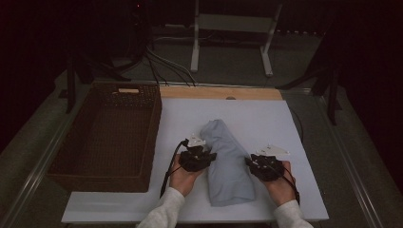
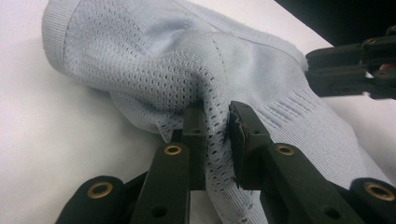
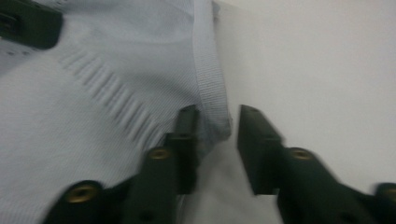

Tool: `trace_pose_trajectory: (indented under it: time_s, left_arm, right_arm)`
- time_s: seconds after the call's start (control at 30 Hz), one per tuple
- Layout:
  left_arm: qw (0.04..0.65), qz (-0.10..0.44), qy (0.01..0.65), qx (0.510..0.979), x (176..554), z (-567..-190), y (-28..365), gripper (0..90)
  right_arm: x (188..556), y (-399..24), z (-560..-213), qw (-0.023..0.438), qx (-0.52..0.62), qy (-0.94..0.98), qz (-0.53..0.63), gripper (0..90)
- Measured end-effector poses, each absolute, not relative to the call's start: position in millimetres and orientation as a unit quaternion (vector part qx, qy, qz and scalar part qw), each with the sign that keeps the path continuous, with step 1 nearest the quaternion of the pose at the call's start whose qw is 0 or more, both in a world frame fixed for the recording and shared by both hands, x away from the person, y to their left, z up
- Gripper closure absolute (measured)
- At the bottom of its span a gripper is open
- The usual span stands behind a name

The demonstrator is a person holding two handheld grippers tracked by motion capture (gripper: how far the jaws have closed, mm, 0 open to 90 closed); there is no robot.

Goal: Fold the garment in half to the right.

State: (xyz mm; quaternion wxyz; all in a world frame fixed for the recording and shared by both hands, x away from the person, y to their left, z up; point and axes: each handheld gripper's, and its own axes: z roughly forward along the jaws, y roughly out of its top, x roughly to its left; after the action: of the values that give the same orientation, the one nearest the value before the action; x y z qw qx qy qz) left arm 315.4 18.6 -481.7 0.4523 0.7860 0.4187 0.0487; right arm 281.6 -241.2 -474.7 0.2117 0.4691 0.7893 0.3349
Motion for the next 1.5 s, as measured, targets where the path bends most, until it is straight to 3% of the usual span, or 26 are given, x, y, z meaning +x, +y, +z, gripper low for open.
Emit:
trace_pose_trajectory:
  time_s: [0.13,0.37,0.67,0.73,0.8,0.93,1.1,1.2,1.3,1.33,1.37,1.4,1.5]
  left_arm:
    - [0.452,0.05,0.418,0.786,315.0,-481.8,18.4,77.9]
    - [0.451,0.051,0.419,0.787,314.6,-482.0,17.6,77.4]
    - [0.45,0.05,0.42,0.787,315.0,-482.1,17.6,77.4]
    - [0.449,0.049,0.421,0.786,315.4,-482.5,17.8,77.4]
    - [0.45,0.049,0.421,0.786,315.3,-482.3,18.0,77.4]
    - [0.451,0.048,0.421,0.786,315.3,-482.2,18.1,77.4]
    - [0.451,0.049,0.421,0.785,315.0,-482.0,18.2,77.5]
    - [0.451,0.047,0.422,0.785,315.7,-482.2,19.0,77.5]
    - [0.451,0.047,0.422,0.785,316.1,-482.5,19.1,77.5]
    - [0.45,0.048,0.422,0.785,315.9,-482.6,19.3,77.5]
    - [0.45,0.048,0.422,0.785,315.9,-482.6,19.3,77.5]
    - [0.45,0.047,0.423,0.785,316.4,-482.9,19.8,77.5]
    - [0.448,0.046,0.423,0.786,317.0,-483.3,20.6,77.5]
  right_arm:
    - [271.8,-245.5,-469.7,0.208,0.47,0.787,0.342,54.3]
    - [250.1,-248.1,-469.4,0.194,0.46,0.792,0.352,44.6]
    - [229.1,-250.2,-478.0,0.176,0.457,0.795,0.359,43.5]
    - [225.8,-248.2,-482.4,0.17,0.453,0.801,0.352,45.9]
    - [224.4,-246.2,-486.3,0.165,0.448,0.81,0.34,59.1]
    - [226.1,-242.7,-491.3,0.152,0.447,0.818,0.329,59.6]
    - [230.6,-239.8,-491.8,0.158,0.446,0.82,0.322,81.7]
    - [231.7,-238.8,-490.3,0.174,0.445,0.815,0.327,82.7]
    - [234.1,-239.0,-493.1,0.174,0.448,0.815,0.323,78.4]
    - [235.5,-239.9,-496.5,0.171,0.454,0.814,0.321,69.6]
    - [235.5,-239.9,-496.5,0.171,0.454,0.814,0.321,69.6]
    - [234.6,-240.6,-498.5,0.169,0.458,0.813,0.318,60.6]
    - [232.1,-242.9,-501.6,0.151,0.468,0.814,0.311,49.1]
